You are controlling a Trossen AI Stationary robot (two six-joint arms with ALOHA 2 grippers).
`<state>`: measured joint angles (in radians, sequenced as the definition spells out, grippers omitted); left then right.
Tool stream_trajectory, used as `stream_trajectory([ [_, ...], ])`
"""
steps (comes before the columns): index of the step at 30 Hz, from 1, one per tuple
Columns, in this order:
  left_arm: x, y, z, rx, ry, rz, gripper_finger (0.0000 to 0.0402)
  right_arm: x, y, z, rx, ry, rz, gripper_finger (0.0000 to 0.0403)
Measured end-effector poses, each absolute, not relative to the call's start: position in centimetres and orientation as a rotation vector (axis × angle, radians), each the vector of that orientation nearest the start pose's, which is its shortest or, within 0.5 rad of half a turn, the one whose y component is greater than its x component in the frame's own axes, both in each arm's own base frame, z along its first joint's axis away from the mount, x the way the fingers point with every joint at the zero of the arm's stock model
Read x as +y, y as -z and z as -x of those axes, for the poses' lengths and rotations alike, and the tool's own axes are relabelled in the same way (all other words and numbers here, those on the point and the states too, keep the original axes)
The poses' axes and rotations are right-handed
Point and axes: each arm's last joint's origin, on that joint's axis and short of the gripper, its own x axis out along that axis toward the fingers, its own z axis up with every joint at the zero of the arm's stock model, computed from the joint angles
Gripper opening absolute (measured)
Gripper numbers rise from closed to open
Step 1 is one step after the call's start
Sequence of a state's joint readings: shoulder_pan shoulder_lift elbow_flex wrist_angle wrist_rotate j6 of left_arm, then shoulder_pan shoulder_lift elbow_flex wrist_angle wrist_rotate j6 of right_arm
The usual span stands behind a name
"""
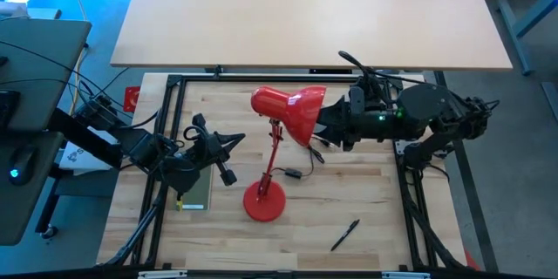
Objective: Screw lightbulb
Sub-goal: Insert the white lightbulb into the red lamp
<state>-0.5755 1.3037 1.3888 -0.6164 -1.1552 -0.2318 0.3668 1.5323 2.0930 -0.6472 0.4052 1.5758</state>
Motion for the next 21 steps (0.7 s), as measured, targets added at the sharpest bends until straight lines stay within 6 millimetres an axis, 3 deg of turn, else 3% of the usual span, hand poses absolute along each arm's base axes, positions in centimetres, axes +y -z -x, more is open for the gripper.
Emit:
stream_trajectory([
  [12,-11.81,-39.85,-23.07,0.279,-0.6,-0.187,0.0,9.19,-54.02,-26.55,0.081,0.039,-1.533,0.0342],
  [21,-11.81,-39.85,-23.07,0.279,-0.6,-0.187,0.0,9.19,-53.71,-26.39,0.127,0.051,-1.519,0.0349],
])
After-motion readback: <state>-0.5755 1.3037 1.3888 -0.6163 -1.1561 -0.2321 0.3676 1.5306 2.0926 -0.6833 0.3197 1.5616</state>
